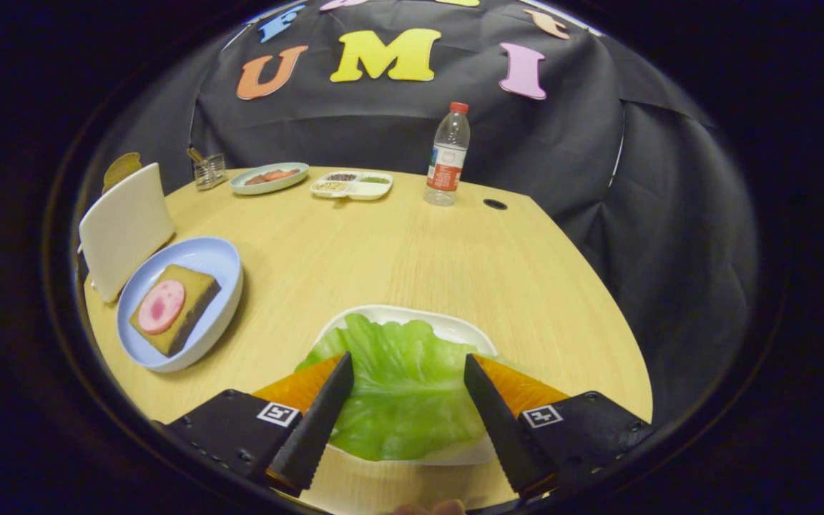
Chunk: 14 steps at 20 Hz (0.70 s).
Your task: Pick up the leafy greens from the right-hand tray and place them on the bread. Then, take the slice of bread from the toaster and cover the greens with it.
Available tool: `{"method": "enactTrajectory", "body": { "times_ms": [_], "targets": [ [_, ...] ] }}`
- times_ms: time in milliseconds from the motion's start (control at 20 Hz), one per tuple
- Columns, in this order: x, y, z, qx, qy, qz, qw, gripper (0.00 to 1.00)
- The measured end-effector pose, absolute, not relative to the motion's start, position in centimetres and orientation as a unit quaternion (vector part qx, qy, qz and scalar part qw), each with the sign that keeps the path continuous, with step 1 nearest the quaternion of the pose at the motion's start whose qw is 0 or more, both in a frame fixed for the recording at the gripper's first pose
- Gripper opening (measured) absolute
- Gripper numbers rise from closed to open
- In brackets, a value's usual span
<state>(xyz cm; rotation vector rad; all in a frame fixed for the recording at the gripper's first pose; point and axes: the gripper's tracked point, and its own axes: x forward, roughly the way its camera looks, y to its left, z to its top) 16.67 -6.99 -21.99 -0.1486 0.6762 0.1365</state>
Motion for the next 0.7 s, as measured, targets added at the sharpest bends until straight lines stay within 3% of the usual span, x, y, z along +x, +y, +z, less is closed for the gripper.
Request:
{"method": "enactTrajectory", "body": {
  "times_ms": [200, 300, 450, 550, 600, 650, 700],
  "targets": [
    [16.6, -6.0, -22.7, -0.044, 0.339, 0.096, 0.935, 0.96],
    [16.7, -5.9, -22.7, -0.033, 0.34, 0.104, 0.934, 0.73],
    [16.6, -5.3, -22.7, -0.031, 0.338, 0.124, 0.933, 0.6],
    [16.7, -5.2, -22.8, -0.006, 0.336, 0.12, 0.934, 0.1],
    [16.6, -5.3, -22.8, 0.001, 0.334, 0.121, 0.935, 0.1],
    [16.7, -5.2, -22.9, 0.016, 0.338, 0.118, 0.934, 0.01],
    [16.8, -5.3, -22.6, 0.028, 0.337, 0.118, 0.934, 0.01]
  ]
}}
